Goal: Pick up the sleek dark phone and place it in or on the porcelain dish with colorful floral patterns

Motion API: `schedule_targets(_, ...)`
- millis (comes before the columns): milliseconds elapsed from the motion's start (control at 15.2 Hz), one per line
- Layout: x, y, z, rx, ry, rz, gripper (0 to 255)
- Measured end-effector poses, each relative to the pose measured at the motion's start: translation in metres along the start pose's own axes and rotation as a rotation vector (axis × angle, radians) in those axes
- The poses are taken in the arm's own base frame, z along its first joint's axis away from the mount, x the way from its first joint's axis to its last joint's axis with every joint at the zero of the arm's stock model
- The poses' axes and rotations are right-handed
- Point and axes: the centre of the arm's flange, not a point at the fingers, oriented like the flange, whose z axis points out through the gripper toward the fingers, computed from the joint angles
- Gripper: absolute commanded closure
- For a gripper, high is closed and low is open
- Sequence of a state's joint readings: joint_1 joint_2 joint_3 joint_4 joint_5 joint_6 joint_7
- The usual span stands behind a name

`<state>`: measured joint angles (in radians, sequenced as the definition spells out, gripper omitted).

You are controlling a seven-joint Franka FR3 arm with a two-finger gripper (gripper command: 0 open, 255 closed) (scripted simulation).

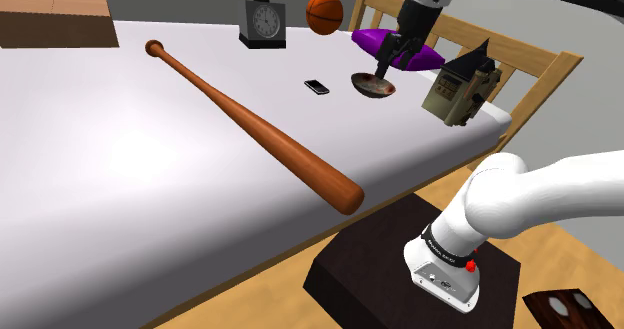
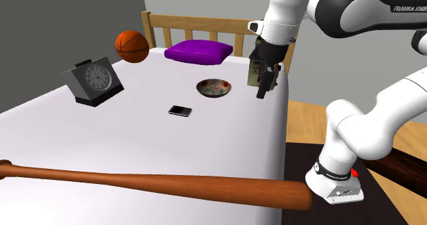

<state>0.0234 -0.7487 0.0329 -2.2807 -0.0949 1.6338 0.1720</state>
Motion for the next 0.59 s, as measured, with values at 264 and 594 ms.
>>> schedule_targets(264,0.019,0.011,0.018,0.006,0.005,-0.002,0)
schedule_targets(594,0.062,0.034,0.053,0.022,0.02,-0.007,0)
